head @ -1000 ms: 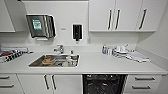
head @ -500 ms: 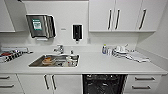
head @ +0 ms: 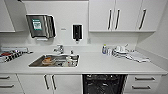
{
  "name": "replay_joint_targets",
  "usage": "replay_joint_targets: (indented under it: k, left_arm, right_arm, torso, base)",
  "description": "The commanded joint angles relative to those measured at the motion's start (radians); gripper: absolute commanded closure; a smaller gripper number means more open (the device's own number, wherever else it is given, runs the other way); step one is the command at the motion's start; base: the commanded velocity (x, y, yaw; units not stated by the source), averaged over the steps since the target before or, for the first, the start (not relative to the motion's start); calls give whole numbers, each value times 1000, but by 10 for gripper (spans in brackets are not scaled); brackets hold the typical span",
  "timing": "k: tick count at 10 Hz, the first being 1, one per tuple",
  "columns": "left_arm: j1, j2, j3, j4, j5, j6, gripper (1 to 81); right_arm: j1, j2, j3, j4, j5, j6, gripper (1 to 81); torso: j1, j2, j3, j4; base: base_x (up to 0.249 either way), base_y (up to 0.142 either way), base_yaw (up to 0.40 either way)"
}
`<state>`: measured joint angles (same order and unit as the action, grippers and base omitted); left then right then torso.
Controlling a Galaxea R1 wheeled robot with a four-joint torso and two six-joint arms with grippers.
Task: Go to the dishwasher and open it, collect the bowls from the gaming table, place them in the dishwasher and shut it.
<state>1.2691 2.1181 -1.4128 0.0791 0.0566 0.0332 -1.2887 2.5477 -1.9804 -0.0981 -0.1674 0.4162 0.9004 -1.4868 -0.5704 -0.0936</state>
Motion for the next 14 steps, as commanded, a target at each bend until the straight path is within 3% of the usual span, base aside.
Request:
replay_joint_targets:
  k: [1, 4, 9, 11, 14]
  left_arm:
    - [62, 117, -162, 33, -75, 13, 10]
    - [108, 184, -268, 30, -98, 11, 10]
    - [161, 332, -491, 16, -119, -3, 10]
    - [180, 408, -599, 4, -119, -4, 10]
    - [191, 488, -732, -27, -115, -4, 10]
  right_arm:
    - [33, 62, -147, -6, -30, -82, 10]
    - [5, 136, -285, -8, -27, -125, 10]
    - [-85, 238, -430, -9, 100, -168, 10]
    - [-104, 301, -521, -11, 108, -169, 10]
    - [-120, 337, -543, -25, 108, -201, 10]
  torso:
    - [0, 0, 0, 0]
    - [0, 0, 0, 0]
    - [0, 0, 0, 0]
    - [0, 0, 0, 0]
    - [0, 0, 0, 0]
  base:
    - [0, 0, 0]
    - [0, 0, 0]
    - [0, 0, 0]
    - [0, 0, 0]
    - [0, 0, 0]
